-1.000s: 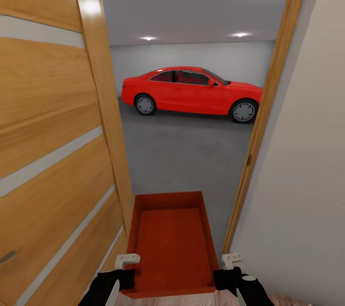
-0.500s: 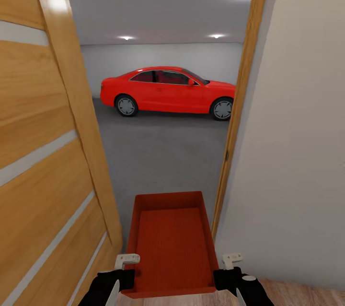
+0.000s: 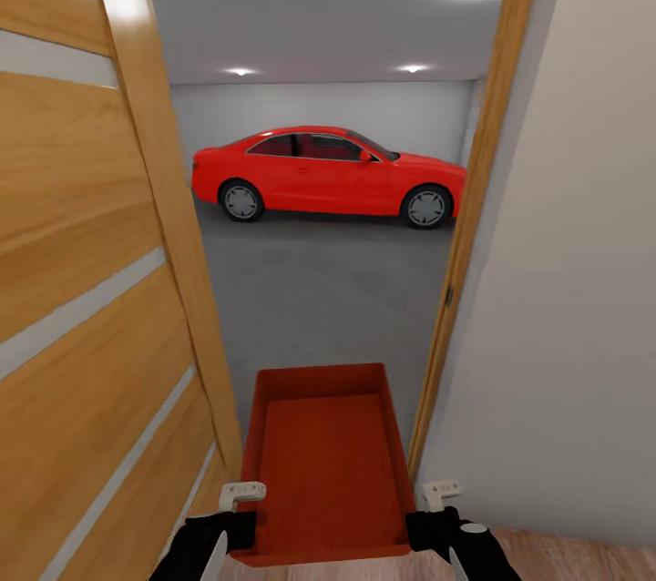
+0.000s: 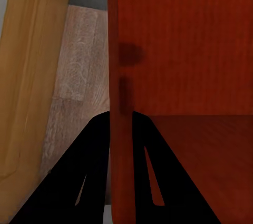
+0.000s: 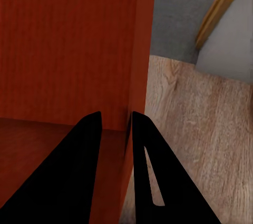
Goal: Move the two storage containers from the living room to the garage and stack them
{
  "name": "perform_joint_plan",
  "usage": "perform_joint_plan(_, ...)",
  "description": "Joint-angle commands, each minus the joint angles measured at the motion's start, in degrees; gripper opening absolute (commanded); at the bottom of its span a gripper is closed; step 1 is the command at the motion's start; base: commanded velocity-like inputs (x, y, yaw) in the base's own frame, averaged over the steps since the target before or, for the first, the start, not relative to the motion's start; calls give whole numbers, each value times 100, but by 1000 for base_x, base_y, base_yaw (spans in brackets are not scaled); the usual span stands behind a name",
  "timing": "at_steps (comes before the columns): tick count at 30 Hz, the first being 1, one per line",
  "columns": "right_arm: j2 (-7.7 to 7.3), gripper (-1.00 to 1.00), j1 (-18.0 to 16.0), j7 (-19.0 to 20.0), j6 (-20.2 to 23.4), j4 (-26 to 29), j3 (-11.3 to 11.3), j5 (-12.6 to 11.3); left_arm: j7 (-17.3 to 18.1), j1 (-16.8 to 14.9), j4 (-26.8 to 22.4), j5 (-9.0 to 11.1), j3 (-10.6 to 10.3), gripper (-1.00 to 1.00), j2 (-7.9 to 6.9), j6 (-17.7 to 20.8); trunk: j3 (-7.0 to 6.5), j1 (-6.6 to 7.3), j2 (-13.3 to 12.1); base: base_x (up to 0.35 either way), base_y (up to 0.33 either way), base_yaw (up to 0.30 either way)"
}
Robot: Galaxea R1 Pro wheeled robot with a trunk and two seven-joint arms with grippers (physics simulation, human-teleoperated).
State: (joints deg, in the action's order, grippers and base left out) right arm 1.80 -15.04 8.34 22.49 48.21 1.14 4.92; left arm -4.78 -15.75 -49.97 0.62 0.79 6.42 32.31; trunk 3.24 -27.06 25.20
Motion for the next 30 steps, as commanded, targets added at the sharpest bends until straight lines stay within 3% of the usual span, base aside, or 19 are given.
perform_joint_plan(1,163,-100,1,124,45,6,-8,-75,-23,-7,-21,-141,54,-100,8,-102,13,-4,13,89,208,0)
perform_joint_plan(30,164,-100,1,123,41,6,-8,-76,-23,-7,-21,-141,53,-100,8,-102,13,-4,13,28,26,0)
